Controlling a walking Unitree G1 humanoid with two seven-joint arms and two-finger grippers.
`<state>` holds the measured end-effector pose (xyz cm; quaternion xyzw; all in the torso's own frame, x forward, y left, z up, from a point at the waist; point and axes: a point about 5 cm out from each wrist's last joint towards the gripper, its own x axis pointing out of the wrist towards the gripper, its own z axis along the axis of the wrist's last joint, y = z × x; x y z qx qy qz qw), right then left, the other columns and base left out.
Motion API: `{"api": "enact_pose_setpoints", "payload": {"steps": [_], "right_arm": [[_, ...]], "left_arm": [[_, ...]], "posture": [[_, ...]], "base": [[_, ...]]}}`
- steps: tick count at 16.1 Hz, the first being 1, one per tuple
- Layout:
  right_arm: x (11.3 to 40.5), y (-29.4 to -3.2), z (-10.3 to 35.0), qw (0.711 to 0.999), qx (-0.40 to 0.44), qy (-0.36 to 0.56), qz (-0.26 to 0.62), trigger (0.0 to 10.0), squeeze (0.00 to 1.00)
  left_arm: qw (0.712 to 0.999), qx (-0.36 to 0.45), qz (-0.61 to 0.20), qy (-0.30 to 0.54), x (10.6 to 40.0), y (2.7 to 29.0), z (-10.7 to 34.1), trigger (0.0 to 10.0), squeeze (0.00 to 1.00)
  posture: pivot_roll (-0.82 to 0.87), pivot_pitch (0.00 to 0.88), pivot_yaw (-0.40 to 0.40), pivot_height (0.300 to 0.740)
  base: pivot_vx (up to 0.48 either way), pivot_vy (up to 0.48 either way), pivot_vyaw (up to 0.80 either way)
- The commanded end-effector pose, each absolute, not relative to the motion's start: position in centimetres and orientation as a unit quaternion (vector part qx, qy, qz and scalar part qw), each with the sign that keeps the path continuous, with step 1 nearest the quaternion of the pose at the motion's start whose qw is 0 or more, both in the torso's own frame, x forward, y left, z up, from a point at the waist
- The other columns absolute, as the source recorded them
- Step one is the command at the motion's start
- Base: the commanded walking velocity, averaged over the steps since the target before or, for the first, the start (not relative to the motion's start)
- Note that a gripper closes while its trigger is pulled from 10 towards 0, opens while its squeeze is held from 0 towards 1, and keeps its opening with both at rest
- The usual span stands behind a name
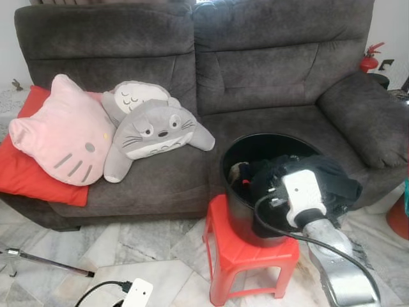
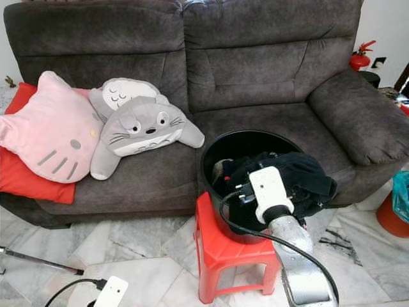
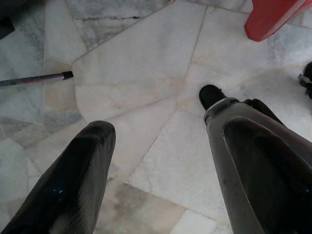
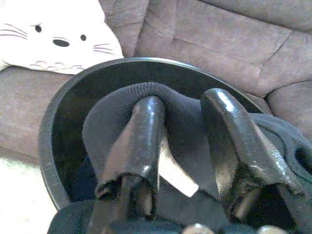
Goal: Hang hanger
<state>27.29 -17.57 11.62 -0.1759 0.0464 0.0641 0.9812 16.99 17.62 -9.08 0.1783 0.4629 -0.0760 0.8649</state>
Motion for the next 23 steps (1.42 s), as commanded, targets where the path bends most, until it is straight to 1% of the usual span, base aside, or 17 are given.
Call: {"api": "enact_pose_setpoints", "payload": {"steps": [1, 6, 7, 8, 9, 11, 12, 14, 15, 16, 18, 20, 21, 23], "right_arm": [[27.0, -17.9, 11.9, 0.981, -0.181, 0.048, 0.057, 10.0, 1.00], [26.9, -17.7, 11.4, 0.974, -0.199, 0.077, 0.072, 10.0, 1.00], [26.7, -17.9, 11.5, 0.967, -0.232, 0.077, 0.074, 10.0, 1.00], [26.6, -18.2, 11.7, 0.962, -0.252, 0.077, 0.069, 10.0, 0.86], [26.4, -19.2, 12.3, 0.952, -0.293, 0.072, 0.048, 10.0, 0.00], [26.0, -19.4, 13.1, 0.937, -0.339, 0.068, 0.053, 10.0, 0.00], [25.6, -19.1, 13.7, 0.909, -0.406, 0.062, 0.072, 10.0, 0.00], [24.6, -19.4, 13.7, 0.909, -0.403, 0.086, 0.057, 10.0, 0.00], [24.1, -19.7, 13.3, 0.909, -0.402, 0.103, 0.053, 10.0, 0.28], [23.8, -20.2, 12.8, 0.908, -0.399, 0.118, 0.041, 10.0, 1.00], [23.8, -21.2, 12.1, 0.899, -0.412, 0.148, 0.017, 10.0, 1.00], [24.0, -21.6, 12.0, 0.889, -0.429, 0.158, 0.007, 10.0, 0.99], [24.2, -21.9, 11.9, 0.881, -0.444, 0.162, 0.001, 10.0, 0.00], [24.1, -22.2, 11.4, 0.876, -0.450, 0.176, 0.000, 10.0, 0.00]], "left_arm": [[0.860, 0.179, -0.077, 0.472, 16.7, 17.8, -9.2, 10.0, 0.00], [0.859, 0.179, -0.077, 0.473, 16.7, 17.9, -9.2, 10.0, 0.00], [0.859, 0.179, -0.077, 0.474, 16.7, 17.9, -9.2, 10.0, 0.00], [0.858, 0.180, -0.077, 0.474, 16.6, 17.9, -9.2, 10.0, 0.00], [0.858, 0.181, -0.078, 0.474, 16.7, 17.9, -9.2, 10.0, 0.00], [0.858, 0.182, -0.079, 0.474, 16.7, 17.9, -9.2, 10.0, 0.00], [0.857, 0.183, -0.080, 0.474, 16.7, 17.9, -9.2, 10.0, 0.00], [0.857, 0.184, -0.082, 0.474, 16.7, 17.9, -9.2, 10.0, 0.00], [0.857, 0.185, -0.083, 0.474, 16.7, 17.9, -9.2, 10.0, 0.00], [0.856, 0.185, -0.085, 0.474, 16.7, 17.9, -9.2, 10.0, 0.00], [0.856, 0.186, -0.086, 0.475, 16.7, 17.8, -9.2, 10.0, 0.00], [0.856, 0.185, -0.086, 0.475, 16.6, 17.8, -9.3, 10.0, 0.00], [0.857, 0.184, -0.085, 0.475, 16.6, 17.8, -9.3, 10.0, 0.00], [0.857, 0.184, -0.084, 0.475, 16.6, 17.8, -9.3, 10.0, 0.00]], "posture": [[-0.25, 0.019, 0.065, 0.740], [-0.25, 0.018, 0.064, 0.740], [-0.25, 0.020, 0.065, 0.740], [-0.25, 0.020, 0.065, 0.740], [-0.25, 0.020, 0.065, 0.740], [-0.26, 0.018, 0.066, 0.740], [-0.26, 0.014, 0.066, 0.740], [-0.26, 0.011, 0.068, 0.740], [-0.27, 0.009, 0.071, 0.740], [-0.27, 0.007, 0.071, 0.740], [-0.27, 0.002, 0.070, 0.740], [-0.27, 0.000, 0.067, 0.740], [-0.27, 0.000, 0.067, 0.740], [-0.27, 0.000, 0.065, 0.740]], "base": [[0.000, 0.000, 0.00], [0.000, 0.000, 0.00], [0.000, 0.000, 0.00], [0.000, 0.000, 0.00], [0.000, 0.000, 0.00], [0.000, 0.000, 0.00], [0.000, 0.000, 0.00], [0.000, 0.000, 0.00], [0.000, 0.000, 0.00], [0.000, 0.000, 0.00], [0.000, 0.000, 0.00], [0.000, 0.000, 0.00], [0.000, 0.000, 0.00], [0.000, 0.000, 0.00]]}}
